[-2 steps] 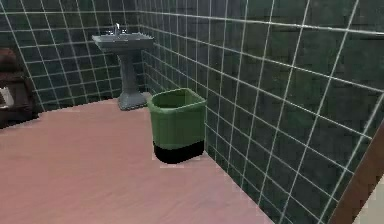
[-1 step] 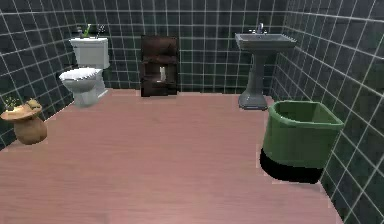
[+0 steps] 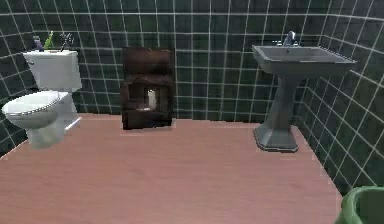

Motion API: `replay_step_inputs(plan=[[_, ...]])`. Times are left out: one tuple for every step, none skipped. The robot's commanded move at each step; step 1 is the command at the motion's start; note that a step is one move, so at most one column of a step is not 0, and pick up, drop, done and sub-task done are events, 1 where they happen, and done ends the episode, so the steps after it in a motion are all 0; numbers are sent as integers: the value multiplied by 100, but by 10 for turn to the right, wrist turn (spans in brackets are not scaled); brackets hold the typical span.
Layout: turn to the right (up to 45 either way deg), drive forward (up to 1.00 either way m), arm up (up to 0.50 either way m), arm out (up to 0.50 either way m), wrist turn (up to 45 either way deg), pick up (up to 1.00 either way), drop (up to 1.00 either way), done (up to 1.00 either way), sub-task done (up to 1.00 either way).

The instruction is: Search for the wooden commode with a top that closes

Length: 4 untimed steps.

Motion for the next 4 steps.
replay_step_inputs(plan=[[0, 100, 0, 0, 0, 0, 0, 0, 0], [-60, 0, 0, 0, 0, 0, 0, 0, 0], [0, 25, 0, 0, 0, 0, 0, 0, 0], [-180, 0, 0, 0, 0, 0, 0, 0, 0]])
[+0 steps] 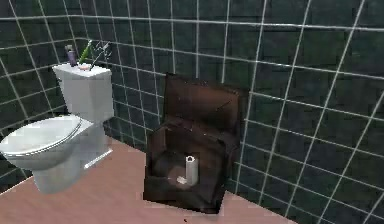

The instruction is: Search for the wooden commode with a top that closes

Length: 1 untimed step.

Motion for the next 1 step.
replay_step_inputs(plan=[[0, 0, 0, 0, 0, 0, 0, 100, 0]])
